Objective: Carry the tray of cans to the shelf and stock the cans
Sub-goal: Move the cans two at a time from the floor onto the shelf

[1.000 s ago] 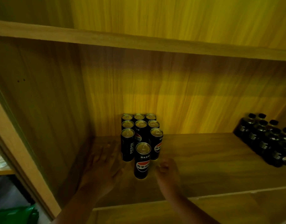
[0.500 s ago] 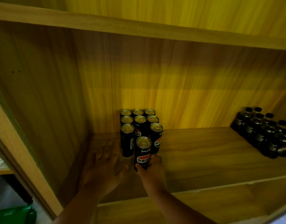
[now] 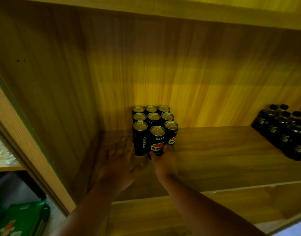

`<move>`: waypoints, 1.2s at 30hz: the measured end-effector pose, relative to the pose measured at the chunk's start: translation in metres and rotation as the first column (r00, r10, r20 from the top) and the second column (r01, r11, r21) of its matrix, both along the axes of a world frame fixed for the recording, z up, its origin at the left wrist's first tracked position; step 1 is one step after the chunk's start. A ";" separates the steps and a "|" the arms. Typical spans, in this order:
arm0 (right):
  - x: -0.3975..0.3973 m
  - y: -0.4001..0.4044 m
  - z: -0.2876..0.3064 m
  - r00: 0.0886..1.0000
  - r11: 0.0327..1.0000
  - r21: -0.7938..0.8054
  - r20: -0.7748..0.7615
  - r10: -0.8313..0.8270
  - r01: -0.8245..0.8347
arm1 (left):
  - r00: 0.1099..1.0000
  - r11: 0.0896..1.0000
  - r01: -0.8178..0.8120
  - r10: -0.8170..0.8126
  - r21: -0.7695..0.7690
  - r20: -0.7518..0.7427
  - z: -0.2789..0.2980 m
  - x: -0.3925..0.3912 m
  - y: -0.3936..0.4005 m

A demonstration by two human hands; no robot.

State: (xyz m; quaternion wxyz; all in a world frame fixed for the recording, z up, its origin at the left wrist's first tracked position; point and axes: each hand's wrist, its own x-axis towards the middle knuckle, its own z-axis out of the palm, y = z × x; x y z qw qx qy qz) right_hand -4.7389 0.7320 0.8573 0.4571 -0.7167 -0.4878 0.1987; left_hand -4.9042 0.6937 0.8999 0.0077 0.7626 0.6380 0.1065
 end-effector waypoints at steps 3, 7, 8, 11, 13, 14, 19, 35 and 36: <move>-0.003 0.004 0.003 0.999 0.999 -0.035 0.054 -0.004 0.006 | 1.000 1.000 -0.012 0.012 -0.002 -0.015 0.005 0.005 -0.002; -0.006 0.009 0.010 0.998 0.998 -0.061 0.065 -0.012 0.016 | 0.999 1.000 -0.009 0.009 0.002 -0.039 0.010 0.012 -0.007; -0.007 0.010 0.011 0.998 0.998 -0.064 0.069 -0.011 0.015 | 0.999 1.000 -0.010 0.010 -0.002 -0.041 0.011 0.013 -0.007; -0.011 0.014 0.012 0.995 0.998 -0.068 0.102 -0.007 0.014 | 0.998 1.000 -0.017 0.016 -0.018 -0.058 0.014 0.014 -0.007; -0.012 0.016 0.014 0.992 0.997 -0.079 0.123 -0.008 0.017 | 0.998 0.999 -0.024 0.023 -0.028 -0.061 0.016 0.014 -0.008; -0.012 0.017 0.015 0.992 0.996 -0.084 0.125 -0.006 0.017 | 0.998 0.999 -0.028 0.026 -0.033 -0.062 0.017 0.014 -0.009; -0.010 0.021 0.014 0.995 0.993 -0.114 0.102 -0.006 0.018 | 0.998 0.999 -0.027 0.025 -0.029 -0.060 0.014 0.015 -0.012; 0.036 -0.035 0.002 0.762 0.960 -0.066 0.594 0.257 -0.273 | 0.998 0.999 -0.024 0.023 -0.035 -0.051 0.011 0.014 -0.022; 0.044 -0.039 0.003 0.739 0.949 -0.106 0.604 0.298 -0.296 | 0.998 0.999 -0.028 0.026 -0.029 -0.057 0.012 0.016 -0.024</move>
